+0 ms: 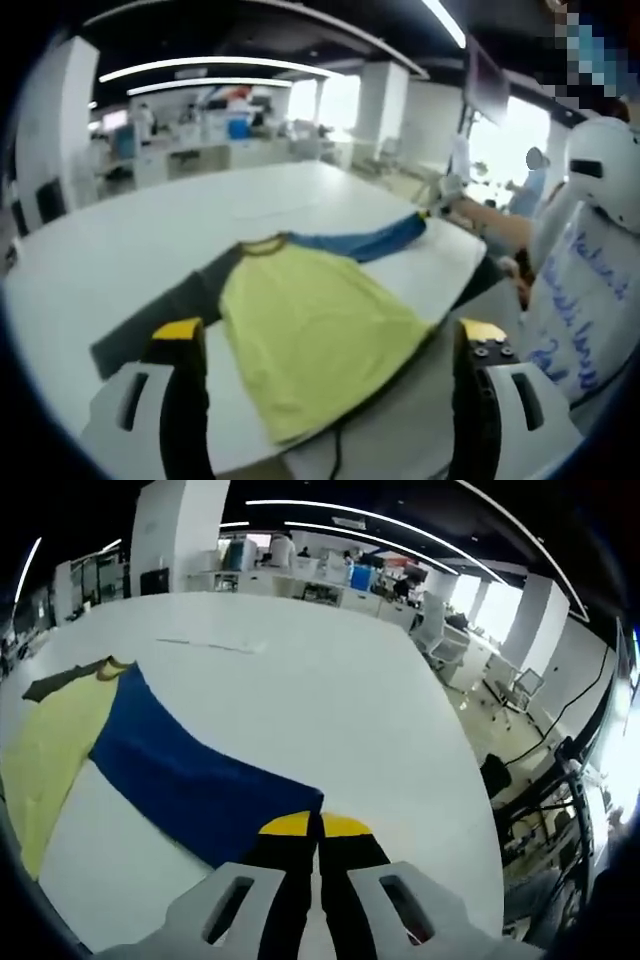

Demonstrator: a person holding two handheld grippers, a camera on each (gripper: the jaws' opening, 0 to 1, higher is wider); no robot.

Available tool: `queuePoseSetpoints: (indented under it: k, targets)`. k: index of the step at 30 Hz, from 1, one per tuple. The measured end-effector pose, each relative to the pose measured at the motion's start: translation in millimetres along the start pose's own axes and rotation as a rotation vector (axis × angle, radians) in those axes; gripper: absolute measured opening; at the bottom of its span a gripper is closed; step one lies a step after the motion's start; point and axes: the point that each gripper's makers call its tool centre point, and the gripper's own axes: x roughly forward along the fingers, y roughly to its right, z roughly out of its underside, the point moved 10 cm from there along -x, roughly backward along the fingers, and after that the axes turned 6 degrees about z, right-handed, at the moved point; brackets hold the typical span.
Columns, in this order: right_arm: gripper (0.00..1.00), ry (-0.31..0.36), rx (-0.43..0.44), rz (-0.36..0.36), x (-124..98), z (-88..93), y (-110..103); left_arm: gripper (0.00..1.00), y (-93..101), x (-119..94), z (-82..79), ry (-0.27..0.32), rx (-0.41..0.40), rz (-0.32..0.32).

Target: Fold the garment on the visible template until the final outline fits inside the template.

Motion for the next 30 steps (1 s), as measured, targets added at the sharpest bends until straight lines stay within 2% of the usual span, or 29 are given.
queuePoseSetpoints:
  k: [14,17,30]
  targets:
    - [0.01,0.045,-0.053,-0.005,-19,-32.2,-2,0.98,-2.0,-6,4.3,0.016,0.006,-0.005]
    - [0.01,0.071,-0.077,-0.005,-28,-38.4,-12,0.98,-1.9,-7,5.4,0.028,0.010,0.005]
    - [0.01,0.124,-0.145,-0.026,-46,-73.7,-32,0.99,-8.4,-17,4.6,0.063,0.022,0.010]
